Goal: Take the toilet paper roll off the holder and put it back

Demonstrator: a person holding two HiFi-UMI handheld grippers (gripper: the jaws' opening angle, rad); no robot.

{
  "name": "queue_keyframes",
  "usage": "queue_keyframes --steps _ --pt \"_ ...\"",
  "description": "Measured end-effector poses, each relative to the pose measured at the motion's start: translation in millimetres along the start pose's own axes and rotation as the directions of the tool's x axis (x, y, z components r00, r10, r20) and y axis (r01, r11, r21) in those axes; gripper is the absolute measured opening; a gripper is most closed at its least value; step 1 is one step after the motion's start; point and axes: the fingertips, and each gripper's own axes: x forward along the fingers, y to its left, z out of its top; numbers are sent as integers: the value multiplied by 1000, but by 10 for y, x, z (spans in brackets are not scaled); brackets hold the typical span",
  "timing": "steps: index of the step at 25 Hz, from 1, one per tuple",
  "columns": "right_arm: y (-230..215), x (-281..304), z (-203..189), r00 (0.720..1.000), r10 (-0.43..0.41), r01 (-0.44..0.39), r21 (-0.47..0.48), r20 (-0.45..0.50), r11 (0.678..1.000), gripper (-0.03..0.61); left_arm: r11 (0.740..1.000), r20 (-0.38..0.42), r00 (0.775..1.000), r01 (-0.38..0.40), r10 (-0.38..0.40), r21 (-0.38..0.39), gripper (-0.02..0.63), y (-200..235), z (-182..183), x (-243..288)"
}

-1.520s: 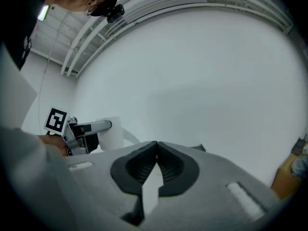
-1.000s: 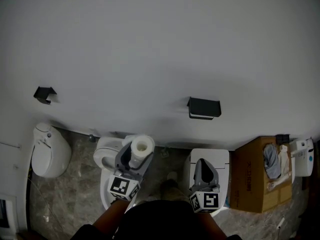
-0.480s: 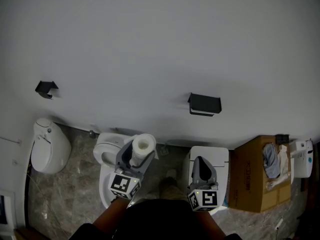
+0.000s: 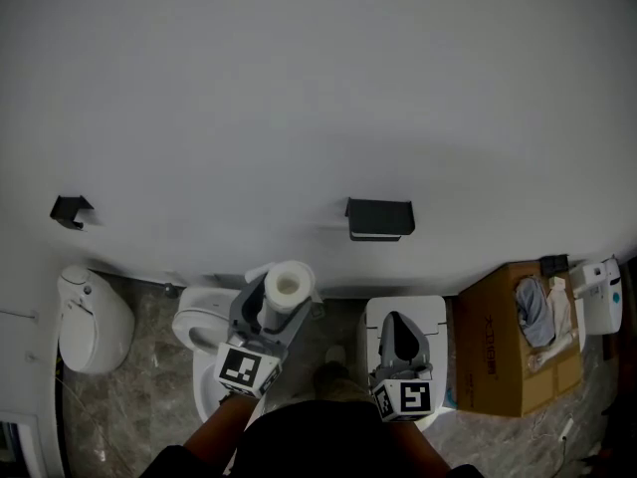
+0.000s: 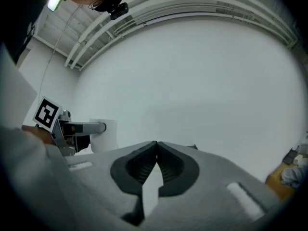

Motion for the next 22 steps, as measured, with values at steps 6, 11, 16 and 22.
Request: queue_keyframes --steps 6,11,16,22 --pt "-296 254 -20 1000 -21 21 14 -1 1000 -2 996 67 994 86 -85 -9 327 -78 258 638" --pt "-643 502 -30 998 -58 58 21 8 998 -2 988 88 985 152 -150 -17 327 -183 336 1194" --pt "-965 748 -46 995 -101 101 28 7 994 -2 978 91 974 210 -209 0 327 -267 374 1710" --pt "-1222 933 -44 991 -131 131 25 7 991 -2 970 72 967 245 -244 -3 327 -331 278 2207"
